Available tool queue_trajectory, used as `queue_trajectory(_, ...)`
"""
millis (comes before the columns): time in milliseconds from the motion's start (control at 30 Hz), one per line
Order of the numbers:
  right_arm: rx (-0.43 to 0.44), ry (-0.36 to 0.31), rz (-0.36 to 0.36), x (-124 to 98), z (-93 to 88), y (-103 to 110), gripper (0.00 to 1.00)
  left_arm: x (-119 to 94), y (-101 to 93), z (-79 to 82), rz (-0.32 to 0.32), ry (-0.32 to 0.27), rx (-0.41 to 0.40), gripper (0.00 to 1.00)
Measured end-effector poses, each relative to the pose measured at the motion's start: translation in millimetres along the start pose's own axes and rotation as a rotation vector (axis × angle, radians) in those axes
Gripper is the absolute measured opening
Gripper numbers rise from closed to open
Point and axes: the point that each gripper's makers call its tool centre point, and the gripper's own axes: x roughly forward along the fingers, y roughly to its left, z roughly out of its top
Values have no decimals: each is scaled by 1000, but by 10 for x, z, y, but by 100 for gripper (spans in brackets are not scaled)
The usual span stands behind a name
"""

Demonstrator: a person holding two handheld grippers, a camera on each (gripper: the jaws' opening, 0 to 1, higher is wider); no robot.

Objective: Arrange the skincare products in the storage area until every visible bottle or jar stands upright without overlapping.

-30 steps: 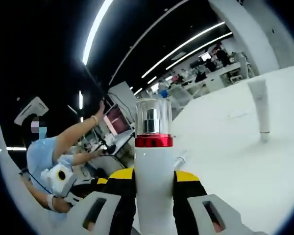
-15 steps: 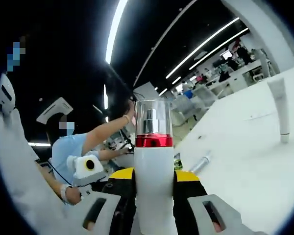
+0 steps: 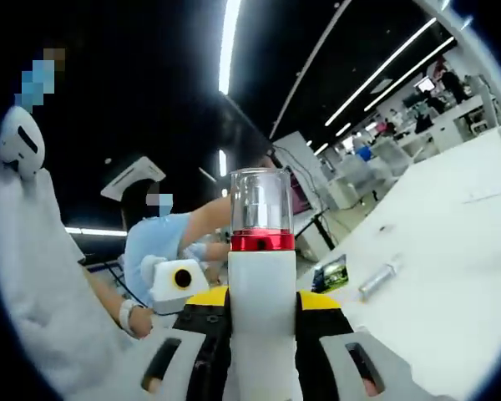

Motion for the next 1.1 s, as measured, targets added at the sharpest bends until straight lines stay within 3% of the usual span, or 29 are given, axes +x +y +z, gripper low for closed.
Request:
queue_trajectory(67,3,12,38,3,-24,67,22,-7,-46,0,-11,-7,-12,78)
queue_trajectory(200,-1,45,95,9,-104,175,22,16,-200,73,-71,-43,-36,72)
queue_trajectory(300,6,50,119,9,-123,221,22,37,-215,80,-74,-46,-43,70)
queue_trajectory(467,23,59,169,-9,-145,322,22,39,-260,58,-98,-40,-16,56)
queue_trajectory(567,25,67,194,-14,-158,376,22,22,-311,119,-121,-68,2,47)
queue_trajectory(733,24,73,210,-16,-168,413,22,-2,-343,184,-141,-105,-19,40)
queue_trajectory(800,25,70,214,-18,-166,437,22,-24,-434,227,-199,-123,-73,34)
queue_trajectory(833,30,71,223,-22,-169,459,22,-25,-374,224,-171,-122,-66,33)
queue_trajectory(1100,-2,88,190,-8,-235,483,23,-30,-398,136,-176,-69,-105,30)
